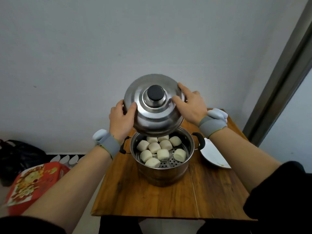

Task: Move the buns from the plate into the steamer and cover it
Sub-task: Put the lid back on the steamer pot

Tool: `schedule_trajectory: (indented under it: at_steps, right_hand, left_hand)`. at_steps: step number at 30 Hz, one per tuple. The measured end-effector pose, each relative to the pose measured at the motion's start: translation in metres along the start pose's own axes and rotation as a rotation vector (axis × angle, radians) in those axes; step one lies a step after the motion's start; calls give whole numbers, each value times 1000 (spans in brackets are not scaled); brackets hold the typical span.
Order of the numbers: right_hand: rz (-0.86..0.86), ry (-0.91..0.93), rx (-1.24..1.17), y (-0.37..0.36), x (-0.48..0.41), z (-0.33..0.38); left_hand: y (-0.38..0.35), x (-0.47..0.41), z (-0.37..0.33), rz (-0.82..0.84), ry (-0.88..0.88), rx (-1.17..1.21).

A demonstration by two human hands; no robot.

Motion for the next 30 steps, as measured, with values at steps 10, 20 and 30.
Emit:
schedule_trajectory:
  at_steps: [10,20,30]
  right_hand:
    - [198,-173,113,-33,39,-38]
    - [267,-189,116,-53,66,-63]
    - [256,-172,147,-51,70,-70]
  left_hand:
    - [-12,29,45,60,222,-162]
    - [-22,51,64,61,157,-353]
    - [-28,56,64,42,109,-498]
Point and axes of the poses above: each hand's wrist, its own x-axis away from the middle knuckle, its own y-axis out of the back of the hand, z = x × y, the point moved 8 cm from there along -x, towards the middle knuckle, and after that the axes turned 6 degrees about y, right-handed, at the moved point
